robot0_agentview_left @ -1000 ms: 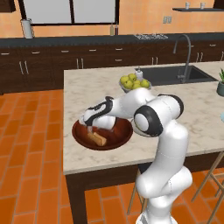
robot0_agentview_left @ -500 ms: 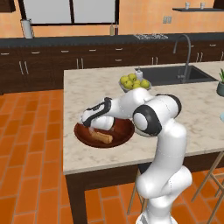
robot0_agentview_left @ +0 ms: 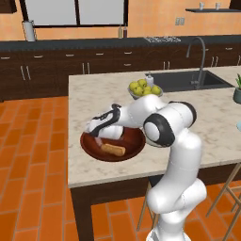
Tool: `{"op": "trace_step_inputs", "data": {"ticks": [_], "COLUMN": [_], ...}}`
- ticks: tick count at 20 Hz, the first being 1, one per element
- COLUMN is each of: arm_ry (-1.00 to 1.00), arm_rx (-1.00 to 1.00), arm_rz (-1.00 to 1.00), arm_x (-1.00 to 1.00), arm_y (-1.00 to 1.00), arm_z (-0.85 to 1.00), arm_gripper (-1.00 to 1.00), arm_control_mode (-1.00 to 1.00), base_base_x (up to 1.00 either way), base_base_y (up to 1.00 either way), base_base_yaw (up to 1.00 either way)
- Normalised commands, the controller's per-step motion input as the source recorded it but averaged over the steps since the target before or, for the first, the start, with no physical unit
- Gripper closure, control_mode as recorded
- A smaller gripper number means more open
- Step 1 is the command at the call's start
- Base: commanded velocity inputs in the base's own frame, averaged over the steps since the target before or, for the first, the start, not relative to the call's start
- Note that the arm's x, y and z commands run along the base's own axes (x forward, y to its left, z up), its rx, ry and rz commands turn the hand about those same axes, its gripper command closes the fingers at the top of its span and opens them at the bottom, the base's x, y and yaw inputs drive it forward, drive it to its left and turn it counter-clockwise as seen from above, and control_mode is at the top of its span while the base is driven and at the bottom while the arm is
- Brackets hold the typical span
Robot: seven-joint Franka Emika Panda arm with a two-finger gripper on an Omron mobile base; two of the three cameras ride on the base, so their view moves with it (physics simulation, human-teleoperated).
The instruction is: Place one bun and one sausage from the bowl on each plate.
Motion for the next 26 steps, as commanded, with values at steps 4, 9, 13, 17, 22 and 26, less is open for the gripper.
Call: {"op": "trace_step_inputs", "data": {"ticks": [4, 9, 13, 17, 22, 26], "arm_ry": [0.05, 0.00, -0.02, 0.01, 0.02, 0.12], "arm_rx": [-0.20, -0.27, -0.19, -0.04, 0.01, 0.00], "arm_rz": [-0.06, -0.01, 0.00, 0.01, 0.01, 0.04], "arm_x": [0.00, -0.03, 0.00, -0.04, -0.14, 0.00], "arm_y": [-0.25, -0.40, -0.32, -0.98, -1.00, -1.00], "arm_z": [0.46, 0.82, 0.93, 0.47, 0.19, -0.12], "arm_gripper": [1.00, 1.00, 1.00, 1.00, 1.00, 1.00], "arm_control_mode": [-1.00, -1.00, -1.00, -1.00, -1.00, -1.00], "base_base_x": [0.00, 0.00, 0.00, 0.00, 0.00, 0.00], "base_base_y": [0.00, 0.00, 0.00, 0.00, 0.00, 0.00], "base_base_yaw": [0.00, 0.00, 0.00, 0.00, 0.00, 0.00]}}
